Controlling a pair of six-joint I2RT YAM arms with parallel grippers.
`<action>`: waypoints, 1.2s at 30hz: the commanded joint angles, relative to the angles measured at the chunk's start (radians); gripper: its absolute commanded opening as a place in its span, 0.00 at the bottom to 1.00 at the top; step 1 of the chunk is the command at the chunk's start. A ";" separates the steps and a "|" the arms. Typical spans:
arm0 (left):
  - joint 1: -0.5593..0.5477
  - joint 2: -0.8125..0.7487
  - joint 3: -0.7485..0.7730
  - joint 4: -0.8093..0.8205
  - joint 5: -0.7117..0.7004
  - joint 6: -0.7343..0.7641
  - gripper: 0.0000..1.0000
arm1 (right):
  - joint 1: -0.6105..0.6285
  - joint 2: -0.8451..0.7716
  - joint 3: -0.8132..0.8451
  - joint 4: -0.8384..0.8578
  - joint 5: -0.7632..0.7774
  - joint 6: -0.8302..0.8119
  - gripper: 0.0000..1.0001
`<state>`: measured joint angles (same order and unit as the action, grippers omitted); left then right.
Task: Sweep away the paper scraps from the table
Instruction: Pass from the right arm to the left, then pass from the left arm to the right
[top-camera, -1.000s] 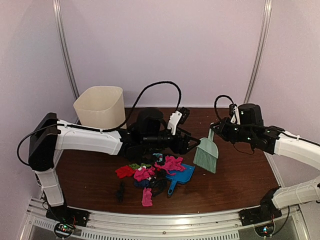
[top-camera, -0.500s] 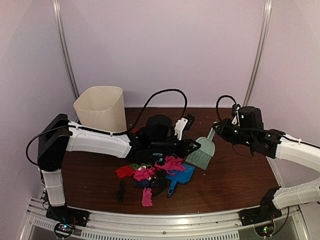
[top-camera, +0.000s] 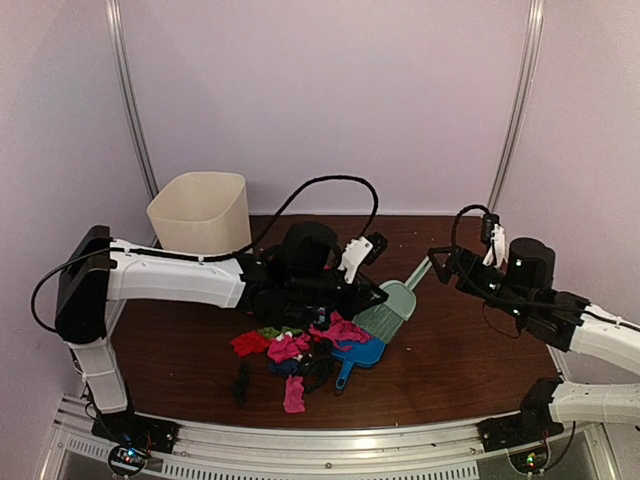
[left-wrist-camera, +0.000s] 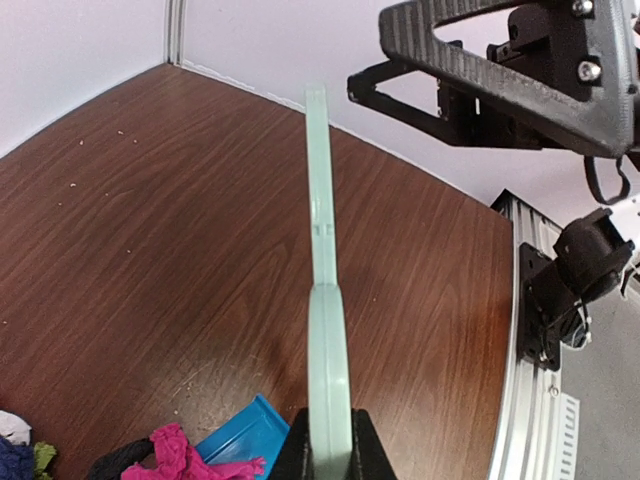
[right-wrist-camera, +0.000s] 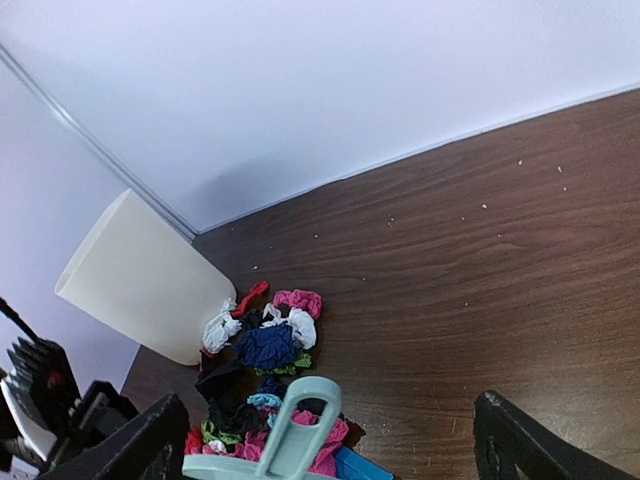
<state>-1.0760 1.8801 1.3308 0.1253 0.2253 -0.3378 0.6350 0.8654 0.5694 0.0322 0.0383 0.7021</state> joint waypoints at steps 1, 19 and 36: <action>0.017 -0.137 -0.021 -0.116 0.048 0.173 0.00 | 0.006 -0.123 -0.097 0.137 -0.086 -0.192 1.00; 0.153 -0.340 -0.096 -0.450 0.519 0.414 0.00 | 0.013 -0.015 -0.090 0.187 -0.708 -0.355 1.00; 0.163 -0.267 -0.059 -0.596 0.649 0.561 0.00 | 0.181 0.138 0.009 0.141 -0.793 -0.392 0.84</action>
<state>-0.9188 1.5864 1.2438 -0.4633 0.8261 0.1856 0.7609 0.9756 0.5220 0.1963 -0.7582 0.3492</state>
